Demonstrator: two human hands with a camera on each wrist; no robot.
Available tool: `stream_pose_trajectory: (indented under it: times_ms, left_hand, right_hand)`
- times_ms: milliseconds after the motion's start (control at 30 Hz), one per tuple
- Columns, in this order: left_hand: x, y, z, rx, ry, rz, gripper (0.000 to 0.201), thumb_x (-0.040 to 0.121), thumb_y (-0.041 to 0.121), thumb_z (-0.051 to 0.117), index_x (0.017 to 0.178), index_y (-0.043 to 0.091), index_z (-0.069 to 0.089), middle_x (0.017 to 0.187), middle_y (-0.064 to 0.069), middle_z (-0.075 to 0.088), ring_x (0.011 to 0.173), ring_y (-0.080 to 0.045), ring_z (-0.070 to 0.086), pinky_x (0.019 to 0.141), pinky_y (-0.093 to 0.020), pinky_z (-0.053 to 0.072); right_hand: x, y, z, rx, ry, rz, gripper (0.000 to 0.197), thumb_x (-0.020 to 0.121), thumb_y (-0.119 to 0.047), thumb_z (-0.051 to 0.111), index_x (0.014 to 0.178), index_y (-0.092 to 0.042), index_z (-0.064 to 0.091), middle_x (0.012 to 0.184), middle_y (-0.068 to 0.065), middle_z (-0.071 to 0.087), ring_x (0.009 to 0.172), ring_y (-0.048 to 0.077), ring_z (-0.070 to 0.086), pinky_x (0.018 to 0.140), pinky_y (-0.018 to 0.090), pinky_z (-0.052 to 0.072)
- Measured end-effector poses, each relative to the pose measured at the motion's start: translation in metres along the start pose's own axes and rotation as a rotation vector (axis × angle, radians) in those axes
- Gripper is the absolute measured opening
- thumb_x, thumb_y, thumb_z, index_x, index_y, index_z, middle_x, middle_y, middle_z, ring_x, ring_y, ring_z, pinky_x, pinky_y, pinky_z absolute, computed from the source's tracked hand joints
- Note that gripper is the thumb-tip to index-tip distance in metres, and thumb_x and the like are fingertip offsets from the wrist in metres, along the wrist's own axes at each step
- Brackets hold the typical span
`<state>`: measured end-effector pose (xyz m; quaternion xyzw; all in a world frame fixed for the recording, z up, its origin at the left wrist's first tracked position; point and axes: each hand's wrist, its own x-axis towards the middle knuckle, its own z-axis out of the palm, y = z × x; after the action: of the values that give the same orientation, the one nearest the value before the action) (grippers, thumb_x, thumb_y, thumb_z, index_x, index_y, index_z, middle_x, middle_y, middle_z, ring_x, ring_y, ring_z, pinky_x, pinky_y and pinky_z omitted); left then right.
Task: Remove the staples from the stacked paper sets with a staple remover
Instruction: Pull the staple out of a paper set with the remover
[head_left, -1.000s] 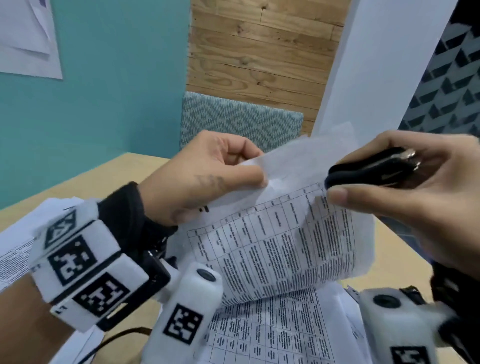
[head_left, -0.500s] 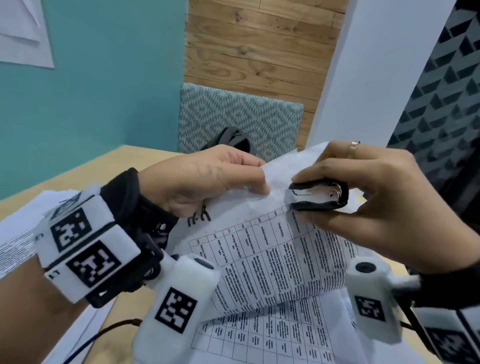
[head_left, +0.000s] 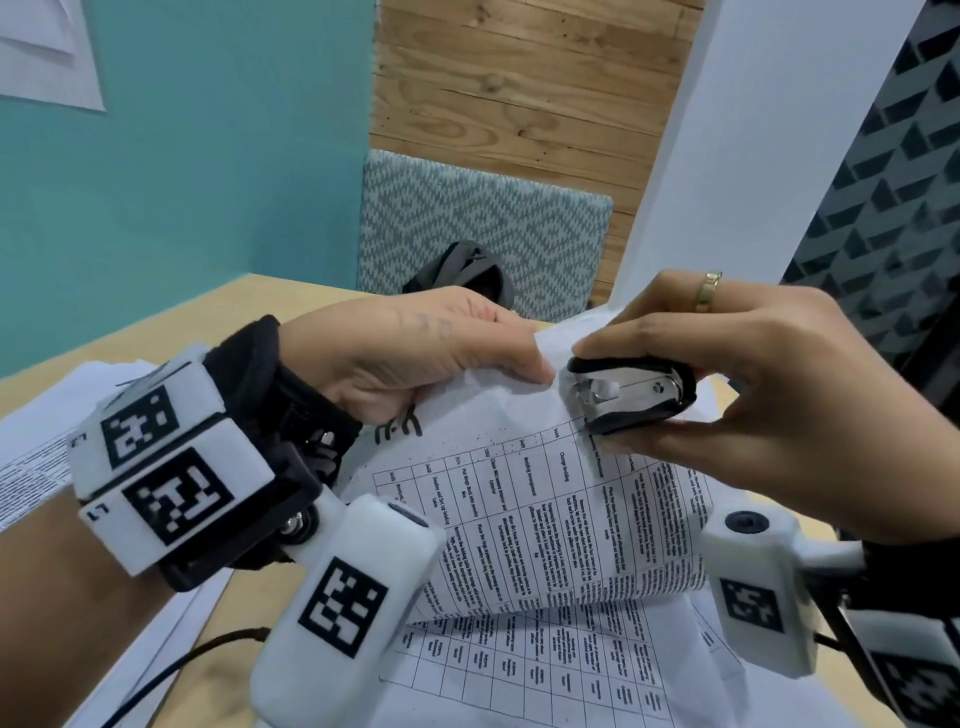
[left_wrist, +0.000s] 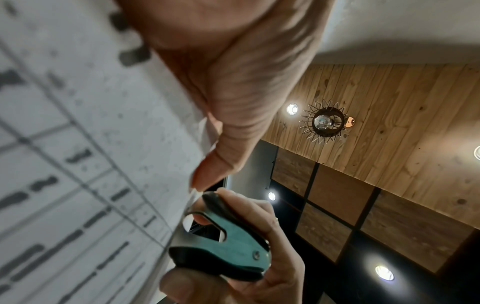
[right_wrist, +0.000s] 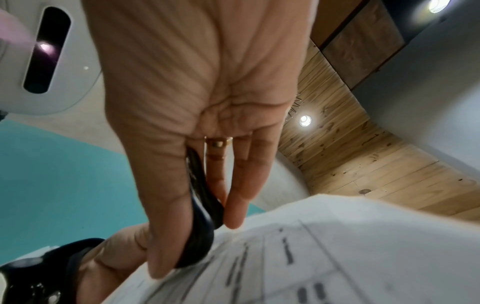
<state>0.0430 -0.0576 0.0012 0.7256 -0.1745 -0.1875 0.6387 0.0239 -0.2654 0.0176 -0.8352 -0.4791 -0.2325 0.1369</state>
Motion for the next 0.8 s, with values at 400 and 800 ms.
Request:
stream_pose_trajectory:
  times_ms: [400, 800]
  left_hand:
    - [-0.0008, -0.0016, 0.0004, -0.011, -0.010, -0.014, 0.013, 0.068, 0.010, 0.058, 0.077, 0.003, 0.066, 0.076, -0.017, 0.064, 0.059, -0.021, 0.060, 0.056, -0.024, 0.053]
    - [-0.0025, -0.0015, 0.0025, 0.029, 0.025, 0.009, 0.015, 0.066, 0.009, 0.059, 0.077, 0.000, 0.065, 0.072, -0.015, 0.063, 0.054, -0.017, 0.059, 0.053, -0.020, 0.050]
  right_hand:
    - [-0.0004, -0.0010, 0.0013, -0.018, 0.008, -0.016, 0.039, 0.064, -0.027, 0.075, 0.102, -0.020, 0.071, 0.093, -0.005, 0.062, 0.069, 0.024, 0.062, 0.060, 0.040, 0.052]
    - [-0.0001, -0.0018, 0.0060, -0.026, 0.034, -0.045, 0.036, 0.065, -0.022, 0.075, 0.100, -0.016, 0.072, 0.090, -0.002, 0.063, 0.065, 0.027, 0.061, 0.053, 0.034, 0.050]
